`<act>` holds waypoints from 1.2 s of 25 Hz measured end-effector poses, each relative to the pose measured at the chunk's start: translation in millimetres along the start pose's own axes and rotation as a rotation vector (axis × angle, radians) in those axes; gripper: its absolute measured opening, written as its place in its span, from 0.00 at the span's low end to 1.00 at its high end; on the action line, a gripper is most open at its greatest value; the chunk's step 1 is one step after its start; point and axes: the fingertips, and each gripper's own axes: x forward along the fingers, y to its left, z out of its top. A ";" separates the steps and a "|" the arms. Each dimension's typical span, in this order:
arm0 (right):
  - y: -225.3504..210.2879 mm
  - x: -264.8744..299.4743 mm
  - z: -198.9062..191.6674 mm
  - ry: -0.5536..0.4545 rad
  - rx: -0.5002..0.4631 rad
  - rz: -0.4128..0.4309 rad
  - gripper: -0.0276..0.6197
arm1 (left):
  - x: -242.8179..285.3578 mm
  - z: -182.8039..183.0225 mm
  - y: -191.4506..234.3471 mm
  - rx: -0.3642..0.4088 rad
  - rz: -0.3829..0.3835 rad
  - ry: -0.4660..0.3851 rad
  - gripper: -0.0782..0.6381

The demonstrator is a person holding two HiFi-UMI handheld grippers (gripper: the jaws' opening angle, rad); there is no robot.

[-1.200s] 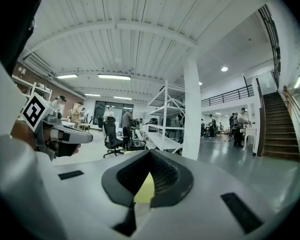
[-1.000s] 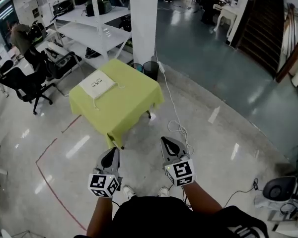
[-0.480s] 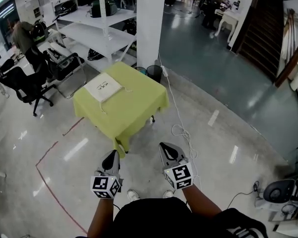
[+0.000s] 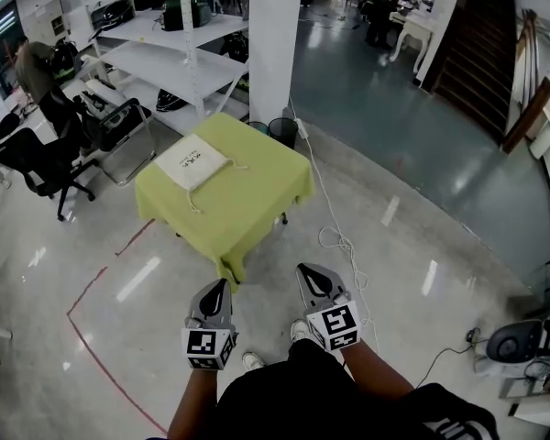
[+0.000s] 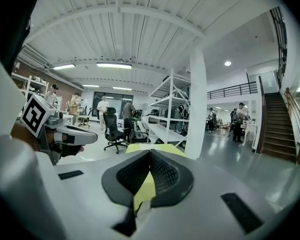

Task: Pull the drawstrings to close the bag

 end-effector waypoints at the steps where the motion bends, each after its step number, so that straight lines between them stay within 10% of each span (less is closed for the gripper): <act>1: -1.8 3.4 -0.4 0.003 0.001 0.002 0.05 | 3.3 -2.3 1.0 0.003 0.001 0.009 0.11; 30: -167.8 151.5 -9.3 0.026 0.024 0.227 0.05 | 193.2 10.7 11.4 0.016 0.172 0.139 0.11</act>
